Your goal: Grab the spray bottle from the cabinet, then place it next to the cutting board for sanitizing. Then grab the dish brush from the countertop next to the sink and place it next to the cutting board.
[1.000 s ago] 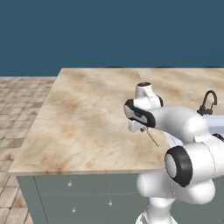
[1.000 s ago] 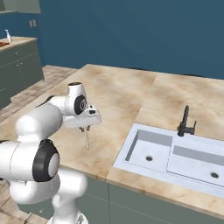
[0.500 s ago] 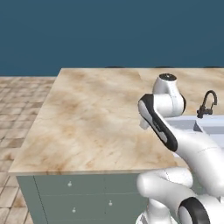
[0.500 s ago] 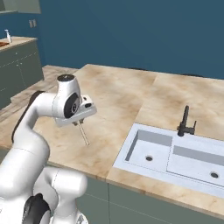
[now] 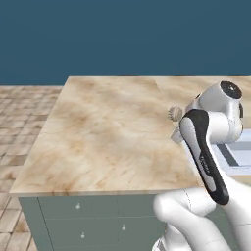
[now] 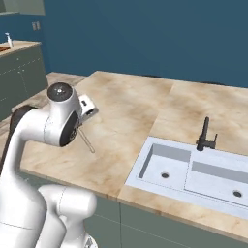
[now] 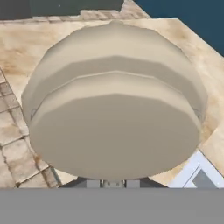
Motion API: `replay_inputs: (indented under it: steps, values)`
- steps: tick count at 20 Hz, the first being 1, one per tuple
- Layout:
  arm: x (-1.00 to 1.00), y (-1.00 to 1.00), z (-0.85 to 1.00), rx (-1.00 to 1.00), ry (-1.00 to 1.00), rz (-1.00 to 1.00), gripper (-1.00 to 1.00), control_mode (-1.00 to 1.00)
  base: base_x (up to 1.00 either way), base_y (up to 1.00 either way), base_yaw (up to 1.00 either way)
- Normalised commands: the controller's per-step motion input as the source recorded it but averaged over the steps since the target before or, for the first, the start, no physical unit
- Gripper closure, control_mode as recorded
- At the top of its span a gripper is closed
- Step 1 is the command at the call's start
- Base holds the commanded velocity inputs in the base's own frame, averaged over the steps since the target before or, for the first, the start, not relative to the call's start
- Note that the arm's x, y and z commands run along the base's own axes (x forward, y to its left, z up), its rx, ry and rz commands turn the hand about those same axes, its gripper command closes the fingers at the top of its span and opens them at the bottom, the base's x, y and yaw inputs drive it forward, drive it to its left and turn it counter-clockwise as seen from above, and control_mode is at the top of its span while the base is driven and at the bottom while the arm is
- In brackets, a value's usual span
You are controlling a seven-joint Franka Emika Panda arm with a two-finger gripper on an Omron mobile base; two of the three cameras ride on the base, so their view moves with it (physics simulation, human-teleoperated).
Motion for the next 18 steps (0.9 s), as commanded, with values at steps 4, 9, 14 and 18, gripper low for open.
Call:
replay_inputs:
  steps: [4,9,14,18]
  values:
    - [-0.71,0.03,0.88,0.09,-0.44,0.2,1.0,-1.0,0.0,0.0,0.0]
    - [-0.77,0.17,0.76,0.08,-0.32,0.21,1.0,-1.0,0.0,0.0,0.0]
    - [-0.59,0.16,0.63,0.05,-0.26,0.15,1.0,1.0,-0.15,0.11,0.04]
    - [0.0,0.0,0.0,0.0,0.0,0.0,1.0,1.0,-0.75,0.77,0.3]
